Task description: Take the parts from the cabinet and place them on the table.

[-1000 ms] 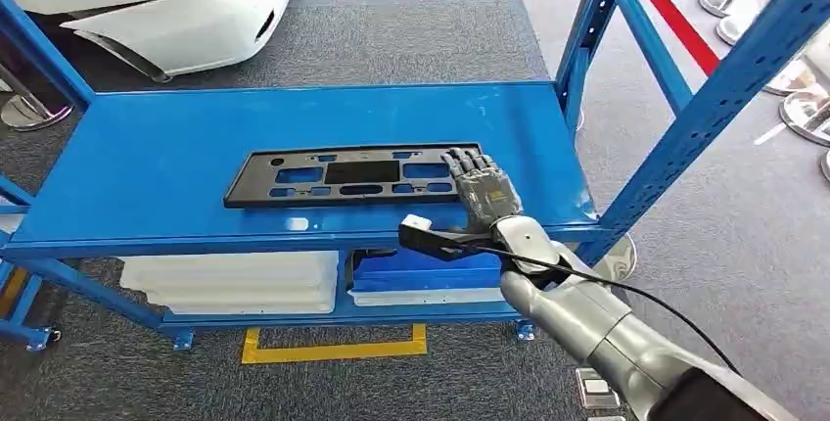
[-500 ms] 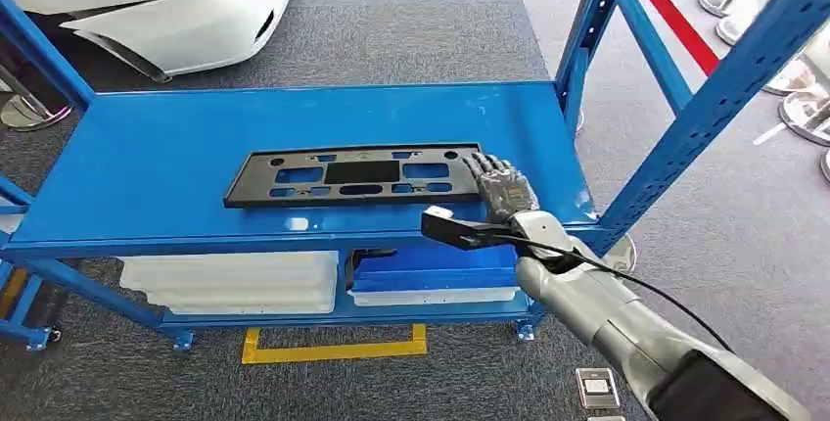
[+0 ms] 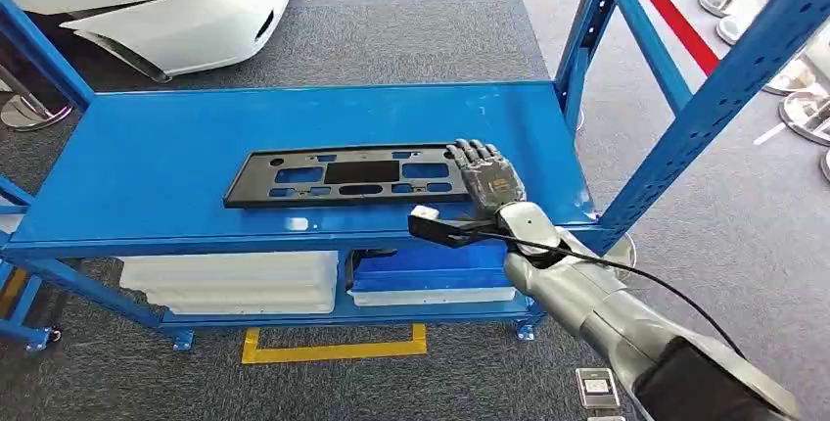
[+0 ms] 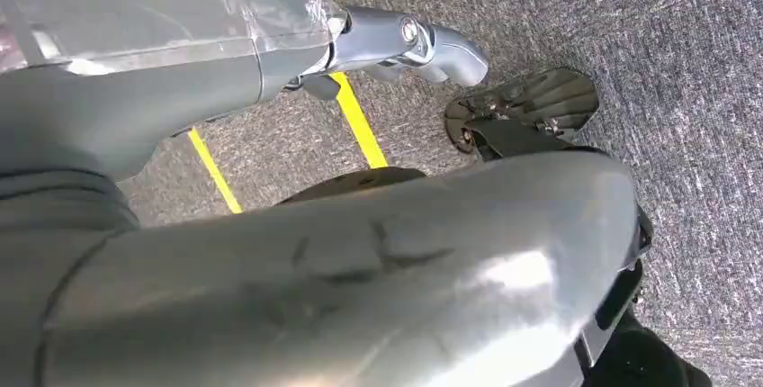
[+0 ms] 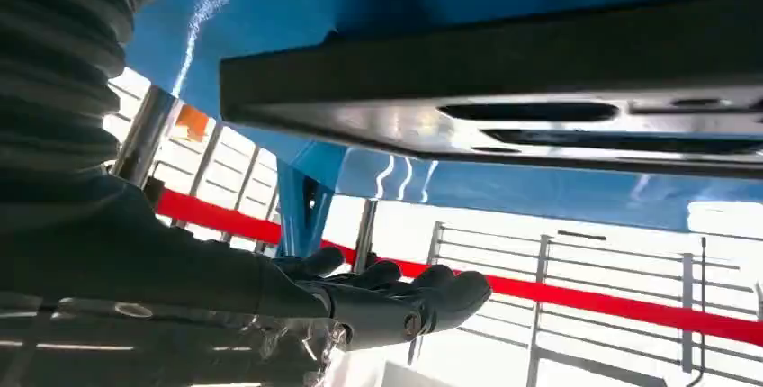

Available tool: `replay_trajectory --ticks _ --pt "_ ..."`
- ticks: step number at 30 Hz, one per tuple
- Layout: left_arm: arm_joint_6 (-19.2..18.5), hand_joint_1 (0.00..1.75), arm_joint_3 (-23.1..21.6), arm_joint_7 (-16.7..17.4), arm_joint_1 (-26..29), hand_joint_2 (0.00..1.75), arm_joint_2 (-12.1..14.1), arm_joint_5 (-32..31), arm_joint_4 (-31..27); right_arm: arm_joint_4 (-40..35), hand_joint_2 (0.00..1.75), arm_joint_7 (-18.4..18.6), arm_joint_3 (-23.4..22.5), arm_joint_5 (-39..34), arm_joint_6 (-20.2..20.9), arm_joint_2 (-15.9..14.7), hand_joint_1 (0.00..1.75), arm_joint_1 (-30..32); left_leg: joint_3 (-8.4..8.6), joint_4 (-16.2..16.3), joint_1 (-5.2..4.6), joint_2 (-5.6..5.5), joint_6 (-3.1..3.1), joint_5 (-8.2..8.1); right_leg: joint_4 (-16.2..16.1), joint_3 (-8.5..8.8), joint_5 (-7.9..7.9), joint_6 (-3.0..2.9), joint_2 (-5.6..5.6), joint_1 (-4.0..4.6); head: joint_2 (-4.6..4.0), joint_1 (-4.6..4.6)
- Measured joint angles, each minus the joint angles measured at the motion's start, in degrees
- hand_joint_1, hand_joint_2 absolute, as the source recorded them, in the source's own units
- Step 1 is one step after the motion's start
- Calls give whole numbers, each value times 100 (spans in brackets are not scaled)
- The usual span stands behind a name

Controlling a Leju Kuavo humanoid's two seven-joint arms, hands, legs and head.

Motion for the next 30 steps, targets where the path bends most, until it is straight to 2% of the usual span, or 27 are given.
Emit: replay_trajectory --ticks 16,30 --pt "-44 0 0 0 -1 0 0 -11 42 212 175 -77 186 -39 -98 238 0 -174 0 1 0 0 1 0 0 0 3 5 1 -1 0 7" --pt "-2 0 0 17 -46 0 0 -24 52 690 175 -426 192 -855 -179 612 0 -182 0 1 0 0 1 0 0 0 3 5 1 0 0 4"
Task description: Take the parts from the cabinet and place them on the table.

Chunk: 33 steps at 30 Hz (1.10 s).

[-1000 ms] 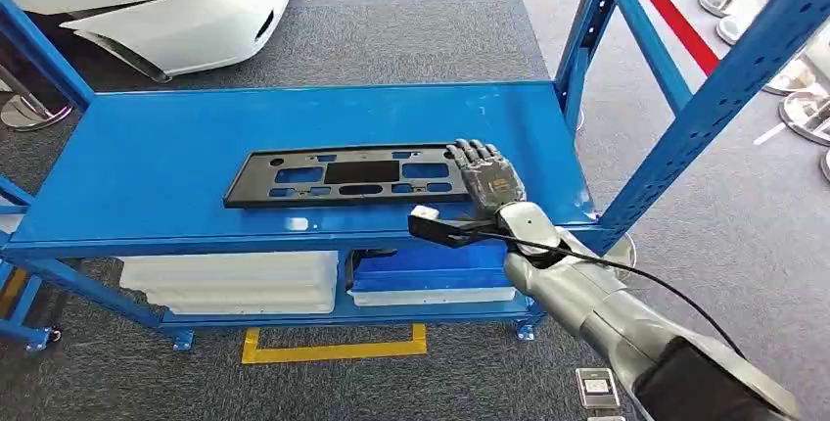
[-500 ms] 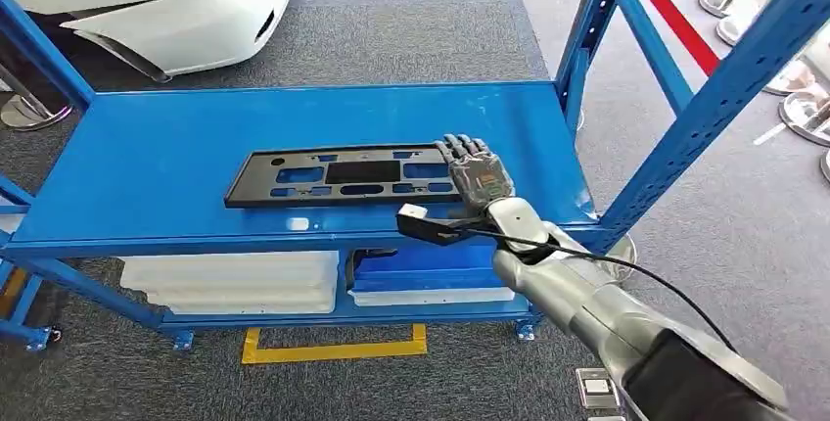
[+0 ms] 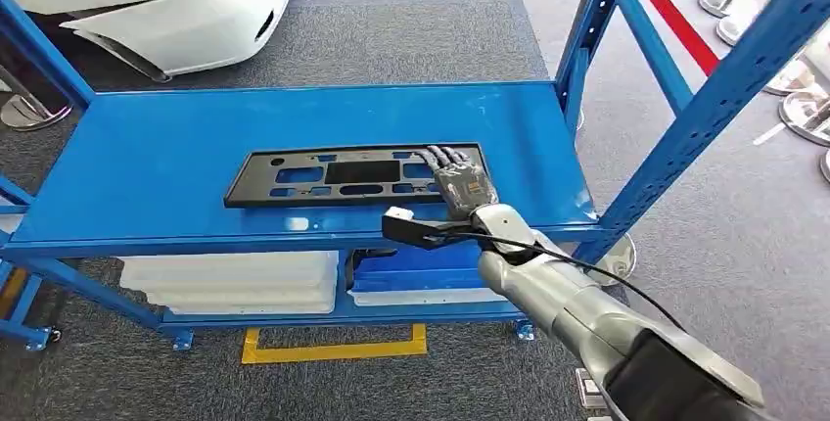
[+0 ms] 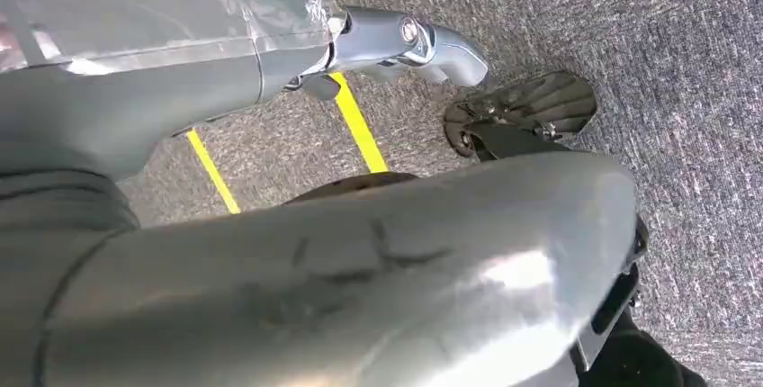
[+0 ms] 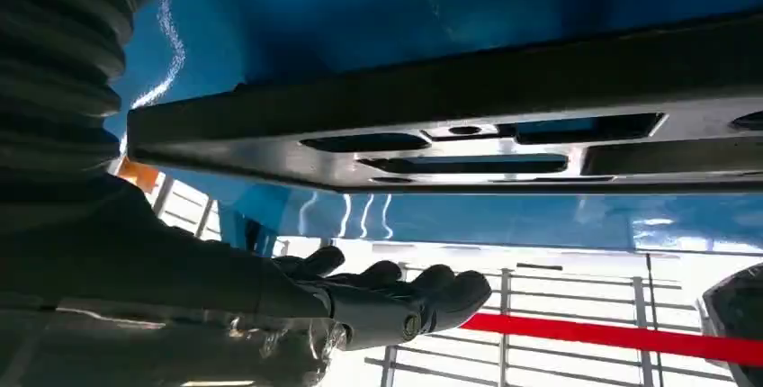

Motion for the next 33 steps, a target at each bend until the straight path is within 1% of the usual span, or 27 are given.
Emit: replay_trajectory --ticks 3,4,5,9,17,25,29,33 --pt "0 0 0 0 -8 0 0 -22 0 96 175 -18 0 -26 -29 22 0 0 0 0 0 0 0 0 0 0 0 0 0 0 0 2" --pt "0 0 0 0 -10 0 0 -26 0 131 175 -24 0 -33 -44 37 31 0 0 0 0 0 0 0 0 0 0 0 0 0 0 2" --pt "0 0 0 0 -12 0 0 -31 0 162 175 -26 0 -35 -57 46 175 0 0 0 0 0 0 0 0 0 0 0 0 -1 0 2" --pt "0 0 0 0 -12 0 0 -39 2 263 175 -26 0 -48 -131 61 175 -1 0 1 0 0 0 0 -1 0 0 0 0 -1 0 2" --pt "0 0 0 2 -14 0 0 -44 20 409 175 -48 -18 -306 -201 61 175 -66 2 2 0 0 0 0 -1 1 0 1 1 -1 0 0" --pt "0 0 0 0 -12 0 2 -42 35 514 175 -29 -20 -247 -299 59 175 -126 5 3 0 0 1 0 -1 5 1 1 1 0 0 4" --pt "-74 0 2 -182 -11 0 2 37 42 551 175 96 -20 -184 -429 46 175 -134 5 4 0 0 5 3 -1 6 3 4 1 0 0 0" --pt "-61 0 24 -216 -11 0 2 144 44 568 175 129 -20 -166 -501 28 175 -142 5 5 0 0 12 7 -1 6 5 8 1 0 0 0"
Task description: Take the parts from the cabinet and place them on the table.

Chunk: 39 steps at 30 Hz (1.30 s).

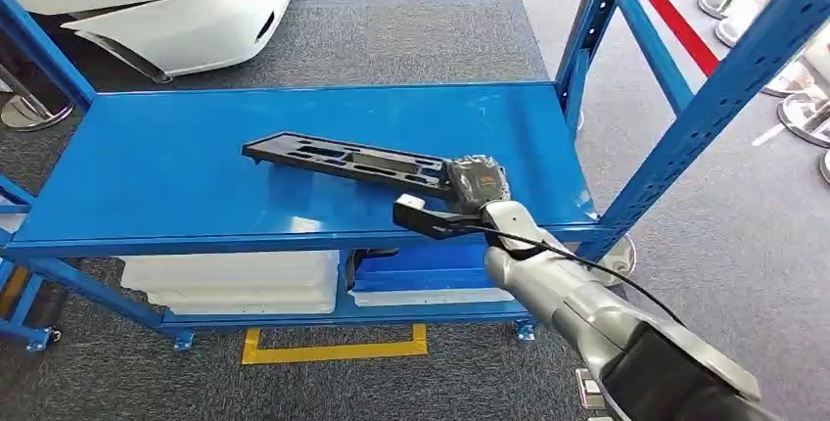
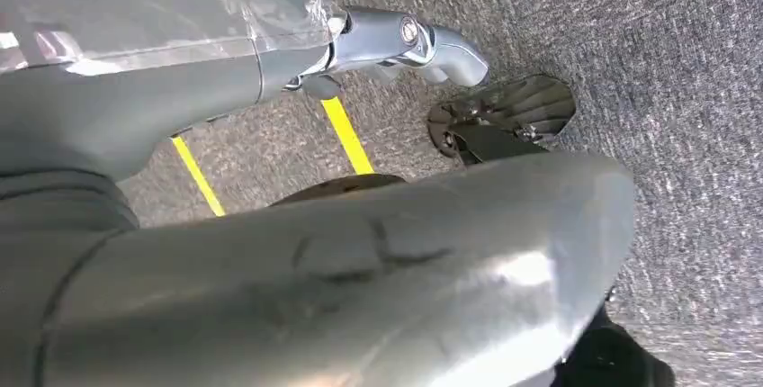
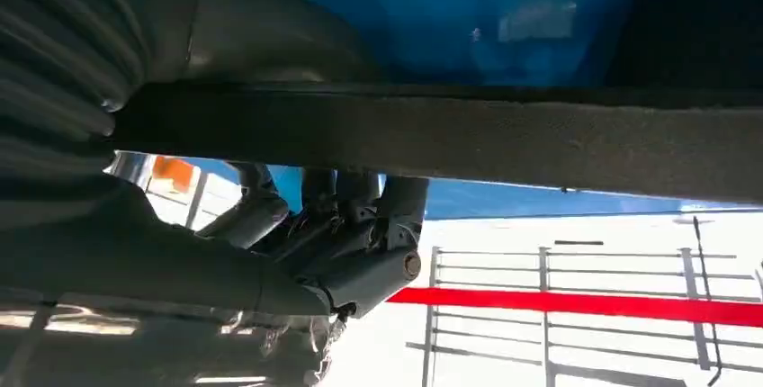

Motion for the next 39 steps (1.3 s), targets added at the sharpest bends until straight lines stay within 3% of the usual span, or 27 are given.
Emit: replay_trajectory --ticks 2,5,11,28,29,30,39 --pt "94 0 2 -37 0 0 0 -4 4 4 175 31 0 39 -44 -2 175 -1 0 0 -1 0 2 1 0 0 1 1 0 0 0 0" --pt "632 0 4 -505 -10 0 0 -190 9 7 175 105 0 103 -138 -22 175 -1 -2 3 -1 0 3 2 0 1 5 8 0 0 0 2" --pt "81 0 44 -459 -32 0 31 0 11 -148 175 85 4 389 -63 -4 175 -6 -6 4 -1 0 6 4 0 1 9 15 2 -1 0 9" --pt "-66 0 57 -441 -31 0 46 61 11 -376 175 103 11 564 -59 33 175 -4 -14 5 -1 0 6 4 0 -5 9 15 1 -1 0 9" --pt "-138 0 109 -479 -20 175 55 72 13 -596 175 168 20 771 35 31 175 -3 -18 5 -1 1 6 4 0 -10 9 15 3 -1 0 9" --pt "-160 0 188 -560 11 175 61 79 35 -1612 175 542 52 1156 489 -50 175 -8 -28 6 0 -1 9 6 1 -22 9 15 2 0 0 0" --pt "-160 0 192 -581 15 175 61 79 48 -2598 175 608 61 1239 612 -236 175 -13 -31 7 -1 -1 9 5 -1 -22 9 15 2 -1 0 9"
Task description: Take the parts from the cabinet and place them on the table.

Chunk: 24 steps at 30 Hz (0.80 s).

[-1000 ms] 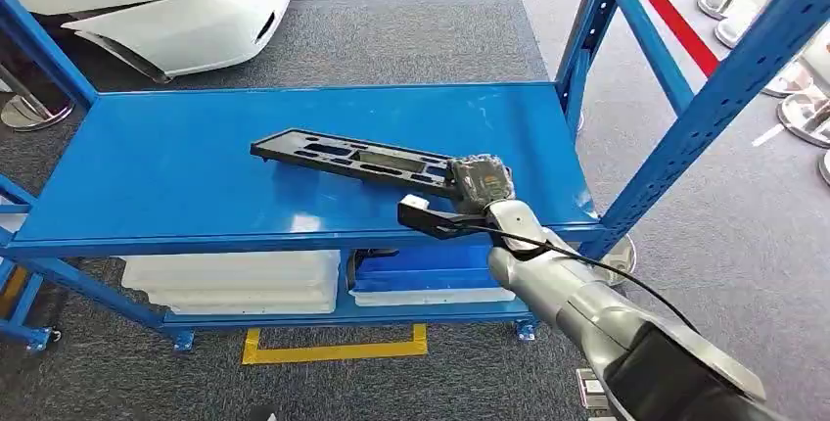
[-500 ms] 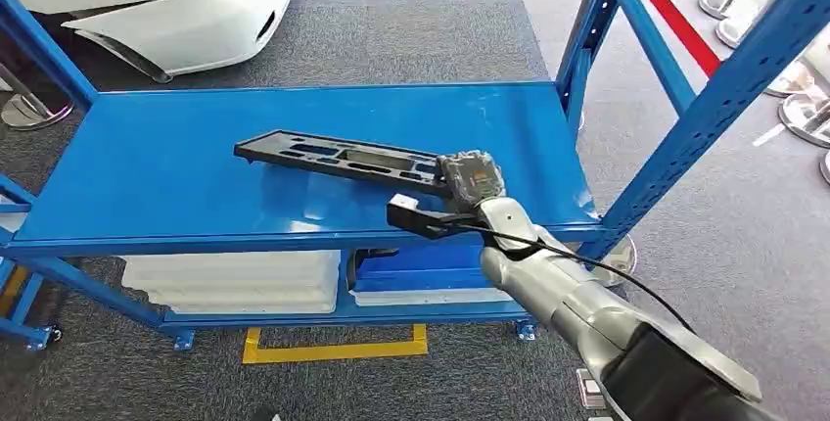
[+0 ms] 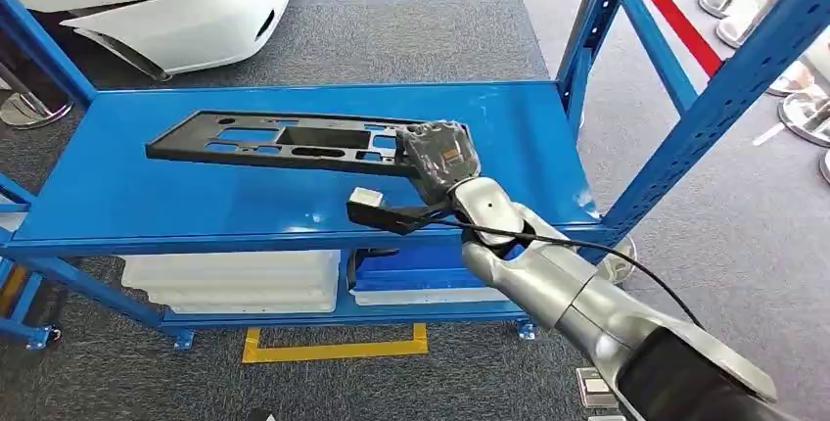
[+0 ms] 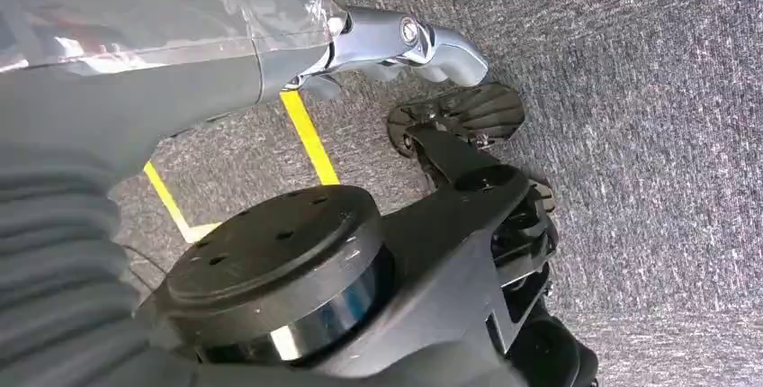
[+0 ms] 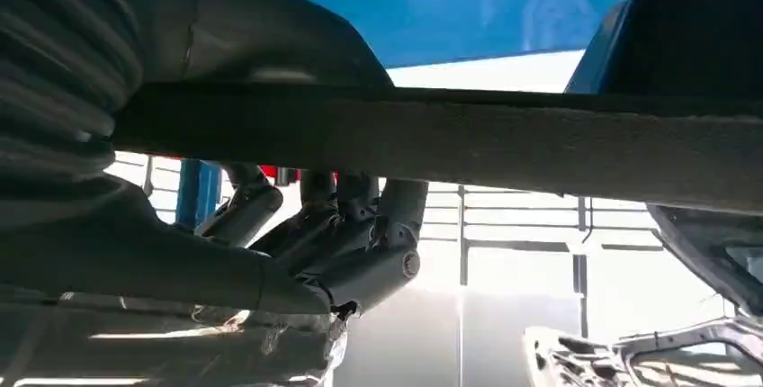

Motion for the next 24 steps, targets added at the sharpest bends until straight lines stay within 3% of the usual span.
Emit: replay_trajectory --ticks 1,6,7,11,12,13,19,24 --pt "2 0 2 0 0 0 0 0 0 -60 175 0 0 24 -5 -15 175 -1 0 1 0 0 0 0 0 0 0 0 0 0 0 2" --pt "13 0 7 0 0 0 0 -4 9 -528 175 107 0 195 151 -114 175 -2 0 3 0 0 0 0 0 0 0 0 0 0 0 0" --pt "13 0 13 -4 0 175 0 -4 9 -648 175 138 0 223 199 -138 175 -2 -1 3 0 0 0 0 0 -1 0 0 0 0 0 0" --pt "0 0 61 -48 3 175 2 0 11 -1106 175 201 0 308 319 -210 175 -1 -1 3 1 0 0 0 0 -2 0 0 0 0 0 -2" --pt "0 0 70 -55 5 0 2 0 13 -1210 175 208 0 326 343 -225 175 -1 -2 3 1 0 0 0 0 -2 0 0 0 0 0 -2" --pt "0 0 83 -61 9 175 2 0 13 -1341 175 219 0 354 356 -245 175 0 -2 3 1 0 0 0 0 -2 0 0 0 1 0 -5" --pt "-164 0 118 -79 11 175 0 37 13 -1903 175 260 0 409 463 -332 175 16 -2 3 1 0 0 0 0 -2 0 0 0 1 0 -2" --pt "-78 0 140 -94 12 175 0 101 13 -2171 175 262 0 400 479 -402 175 56 -3 3 0 0 0 0 0 -2 0 0 0 0 0 4"
